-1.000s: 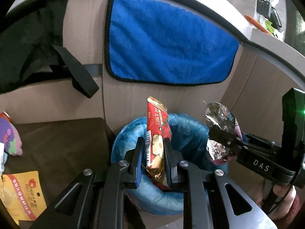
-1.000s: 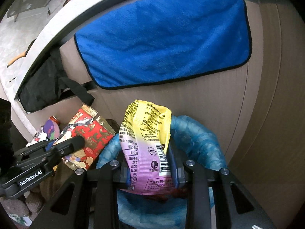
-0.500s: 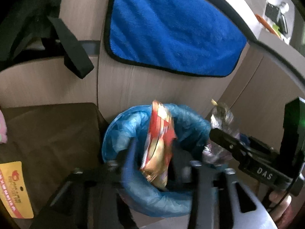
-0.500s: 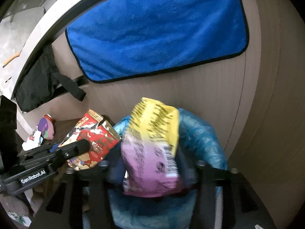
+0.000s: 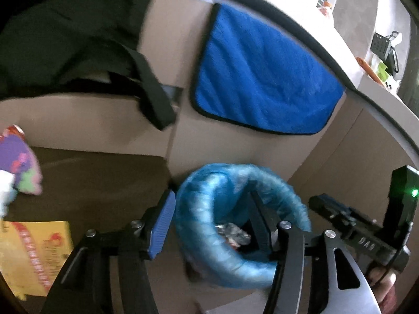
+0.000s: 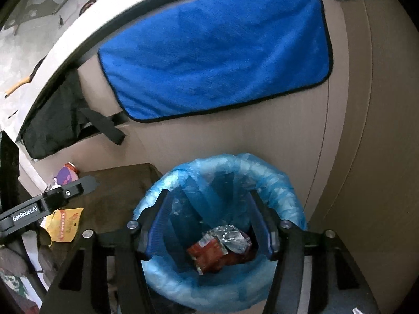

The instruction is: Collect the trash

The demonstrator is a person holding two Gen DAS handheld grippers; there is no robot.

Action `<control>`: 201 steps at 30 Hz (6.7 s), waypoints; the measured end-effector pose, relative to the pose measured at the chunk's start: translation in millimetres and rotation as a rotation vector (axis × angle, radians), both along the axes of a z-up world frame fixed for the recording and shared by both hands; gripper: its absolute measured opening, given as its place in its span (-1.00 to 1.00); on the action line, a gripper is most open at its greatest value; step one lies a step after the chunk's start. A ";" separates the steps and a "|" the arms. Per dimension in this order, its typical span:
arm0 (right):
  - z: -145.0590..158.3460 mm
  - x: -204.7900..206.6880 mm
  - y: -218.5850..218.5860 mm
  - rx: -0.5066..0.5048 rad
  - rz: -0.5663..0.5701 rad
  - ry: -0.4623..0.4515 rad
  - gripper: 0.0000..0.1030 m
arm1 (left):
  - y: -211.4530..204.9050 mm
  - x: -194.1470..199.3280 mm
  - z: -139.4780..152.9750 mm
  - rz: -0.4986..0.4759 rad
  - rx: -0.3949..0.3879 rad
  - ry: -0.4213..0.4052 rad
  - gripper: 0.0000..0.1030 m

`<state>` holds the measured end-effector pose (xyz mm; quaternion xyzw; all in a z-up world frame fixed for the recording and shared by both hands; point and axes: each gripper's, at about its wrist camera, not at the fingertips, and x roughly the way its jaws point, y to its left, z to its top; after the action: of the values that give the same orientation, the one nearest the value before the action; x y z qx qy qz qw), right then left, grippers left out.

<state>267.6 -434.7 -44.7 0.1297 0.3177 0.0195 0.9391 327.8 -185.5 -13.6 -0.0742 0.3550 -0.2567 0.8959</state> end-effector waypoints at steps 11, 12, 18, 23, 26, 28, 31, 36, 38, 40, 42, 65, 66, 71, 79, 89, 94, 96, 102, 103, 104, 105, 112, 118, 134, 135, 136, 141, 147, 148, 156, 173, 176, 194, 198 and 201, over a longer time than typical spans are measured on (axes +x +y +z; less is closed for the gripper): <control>41.5 -23.5 92.2 -0.042 0.149 -0.081 0.08 | 140.6 -49.9 18.7 0.217 0.099 -0.103 0.12; 43.6 -23.2 104.9 -0.049 0.168 -0.084 0.08 | 158.2 -52.8 17.5 0.251 0.105 -0.101 0.12; 46.4 -18.4 170.9 -0.071 0.272 -0.076 0.08 | 265.7 -63.7 5.1 0.443 0.081 -0.060 0.12; 42.7 -12.6 217.1 -0.096 0.337 -0.061 0.08 | 328.0 -60.2 -14.3 0.570 0.087 -0.044 0.14; 38.7 -7.7 235.8 -0.109 0.363 -0.052 0.08 | 351.4 -53.2 -27.5 0.607 0.076 -0.015 0.14; 34.9 -2.7 248.7 -0.119 0.385 -0.045 0.08 | 366.1 -43.3 -39.7 0.625 0.063 0.025 0.14; 27.9 3.1 266.5 -0.138 0.414 -0.028 0.08 | 380.4 -24.1 -54.6 0.642 0.047 0.078 0.14; 12.6 15.8 290.5 -0.157 0.458 0.012 0.08 | 394.6 13.9 -74.7 0.693 0.004 0.167 0.13; 6.6 19.0 298.4 -0.171 0.471 0.024 0.08 | 398.6 24.7 -81.6 0.713 -0.009 0.196 0.13; 1.5 21.9 302.4 -0.179 0.480 0.036 0.08 | 400.9 29.9 -84.7 0.713 -0.014 0.205 0.06; -3.7 24.8 306.4 -0.185 0.492 0.052 0.08 | 400.0 30.7 -82.7 0.702 0.006 0.190 -0.44; -12.6 62.9 444.1 -0.264 0.768 0.075 0.08 | 421.6 -84.2 -50.4 0.617 -0.056 -0.025 -0.46; -13.8 66.8 448.4 -0.284 0.770 0.080 0.08 | 421.8 -83.4 -53.4 0.611 -0.067 -0.029 -0.46; -27.9 94.7 426.0 -0.361 0.679 0.143 -0.19 | 423.0 -79.6 -62.6 0.580 -0.102 -0.011 -0.46; -59.8 131.1 356.2 -0.197 0.560 0.320 -0.45 | 419.8 -80.4 -62.7 0.549 -0.117 -0.020 -0.46; -52.1 48.7 336.2 -0.255 0.639 0.277 -0.20 | 421.6 -79.9 -64.1 0.551 -0.131 -0.016 -0.46; -27.7 -3.5 330.9 -0.388 0.663 0.152 0.13 | 421.2 -80.0 -64.5 0.555 -0.125 -0.021 -0.46; -22.1 -23.1 322.2 -0.398 0.669 0.144 0.13 | 419.5 -80.2 -63.3 0.558 -0.113 -0.025 -0.46; -38.1 -46.7 307.7 -0.198 0.730 0.325 0.15 | 397.8 -86.3 -54.0 0.511 -0.031 -0.026 -0.46; -41.2 -48.1 305.5 -0.179 0.729 0.341 0.15 | 393.1 -89.6 -52.2 0.501 -0.025 -0.023 -0.46; -43.3 -52.6 306.4 -0.169 0.725 0.347 0.15 | 389.1 -92.8 -50.9 0.489 -0.025 -0.021 -0.46; -46.1 -52.7 305.8 -0.151 0.725 0.361 0.15 | 385.1 -96.0 -49.6 0.473 -0.028 -0.017 -0.46; -60.4 -28.9 319.5 -0.104 0.736 0.383 0.15 | 368.8 -111.3 -42.5 0.422 -0.055 0.004 -0.46; -60.8 8.0 334.2 -0.084 0.741 0.373 0.16 | 363.7 -114.0 -38.6 0.411 -0.052 0.006 -0.46; -67.9 34.1 429.2 -0.223 0.576 0.386 0.94 | 380.8 -120.0 -47.1 0.452 -0.060 0.002 -0.45; -69.1 34.5 435.0 -0.245 0.550 0.377 0.94 | 383.5 -121.8 -47.9 0.456 -0.063 0.001 -0.45; -70.3 35.1 438.8 -0.264 0.532 0.369 0.95 | 385.8 -122.9 -48.4 0.460 -0.066 0.001 -0.45; -73.0 35.6 452.6 -0.304 0.491 0.324 0.99 | 394.6 -128.5 -50.1 0.474 -0.080 0.001 -0.45; -71.1 30.3 448.1 -0.312 0.532 0.286 0.76 | 396.0 -130.7 -52.5 0.476 -0.085 0.001 -0.45; -70.4 29.7 447.5 -0.315 0.538 0.283 0.67 | 395.6 -130.6 -52.7 0.478 -0.088 0.003 -0.45; -62.6 24.4 420.2 -0.284 0.552 0.272 0.10 | 389.4 -131.6 -51.4 0.460 -0.095 0.006 -0.45; -73.3 24.2 465.4 -0.318 0.541 0.297 0.99 | 406.3 -134.2 -58.1 0.497 -0.125 0.027 -0.45; -72.5 21.1 461.7 -0.323 0.576 0.288 0.93 | 406.8 -134.8 -58.6 0.495 -0.126 0.029 -0.45; -39.0 5.7 377.9 -0.216 0.613 0.219 -0.65 | 357.8 -125.0 -39.2 0.414 -0.068 0.010 -0.45; -15.4 2.4 356.1 -0.186 0.586 0.144 -0.66 | 327.9 -120.0 -20.2 0.376 -0.027 -0.027 -0.45; 4.6 0.1 338.7 -0.160 0.557 0.080 -0.66 | 305.0 -117.4 -1.2 0.348 0.000 -0.078 -0.45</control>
<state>267.7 -96.0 -40.1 -0.0364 0.3784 0.2465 0.8915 210.4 119.4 -14.8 -0.1245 0.3019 -0.1006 0.9398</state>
